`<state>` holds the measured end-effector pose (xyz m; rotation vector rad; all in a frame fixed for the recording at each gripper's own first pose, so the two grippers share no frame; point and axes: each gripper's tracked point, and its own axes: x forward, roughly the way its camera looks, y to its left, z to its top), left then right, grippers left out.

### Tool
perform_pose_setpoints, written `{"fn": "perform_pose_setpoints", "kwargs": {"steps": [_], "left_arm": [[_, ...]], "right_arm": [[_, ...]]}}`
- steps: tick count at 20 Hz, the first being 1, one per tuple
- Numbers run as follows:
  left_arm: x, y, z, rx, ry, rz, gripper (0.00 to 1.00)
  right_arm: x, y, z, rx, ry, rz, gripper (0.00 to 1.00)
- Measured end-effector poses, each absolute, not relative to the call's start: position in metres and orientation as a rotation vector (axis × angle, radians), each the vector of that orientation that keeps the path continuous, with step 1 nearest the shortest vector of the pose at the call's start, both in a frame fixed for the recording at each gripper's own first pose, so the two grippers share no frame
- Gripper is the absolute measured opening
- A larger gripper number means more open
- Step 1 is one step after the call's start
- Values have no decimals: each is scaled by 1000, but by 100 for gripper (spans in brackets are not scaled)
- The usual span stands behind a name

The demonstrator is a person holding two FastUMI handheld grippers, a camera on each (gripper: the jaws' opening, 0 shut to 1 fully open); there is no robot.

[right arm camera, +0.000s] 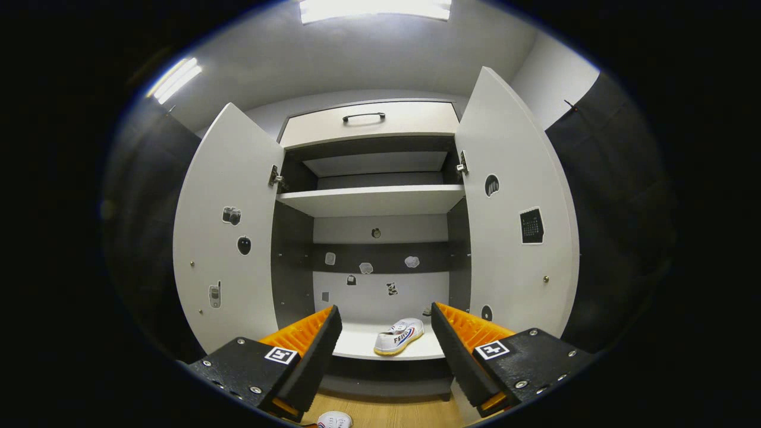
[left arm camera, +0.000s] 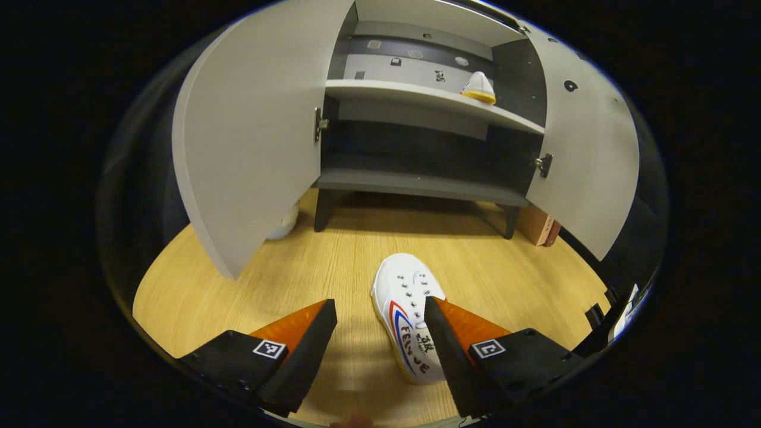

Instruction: Grab one shoe with the right hand and put it into the shoe cabinet, grab the other shoe with the left hand and put it into the shoe cabinet; then close the right door with the right hand and the left door with the left hand.

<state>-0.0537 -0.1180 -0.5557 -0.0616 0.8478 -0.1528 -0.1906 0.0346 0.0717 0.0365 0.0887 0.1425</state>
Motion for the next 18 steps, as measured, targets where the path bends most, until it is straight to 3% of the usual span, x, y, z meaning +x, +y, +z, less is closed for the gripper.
{"fn": "perform_pose_setpoints", "kwargs": {"steps": [5,9,11,13,14,18], "left_arm": [[-64,-123,-593,-75,973,-139,98],[-61,-130,-600,-73,987,-160,99],[-62,-145,-600,-122,994,-202,80],[-64,-147,-607,-92,1022,-201,39],[-64,-150,-606,-77,1012,-210,12],[-55,-162,-592,-173,990,-251,7]], "right_arm": [[-195,38,62,41,98,169,93],[-198,37,51,51,113,183,93],[-201,36,48,53,115,192,93],[-204,31,48,53,112,197,93],[-206,30,47,55,111,197,93],[-213,20,51,84,97,203,93]]}}
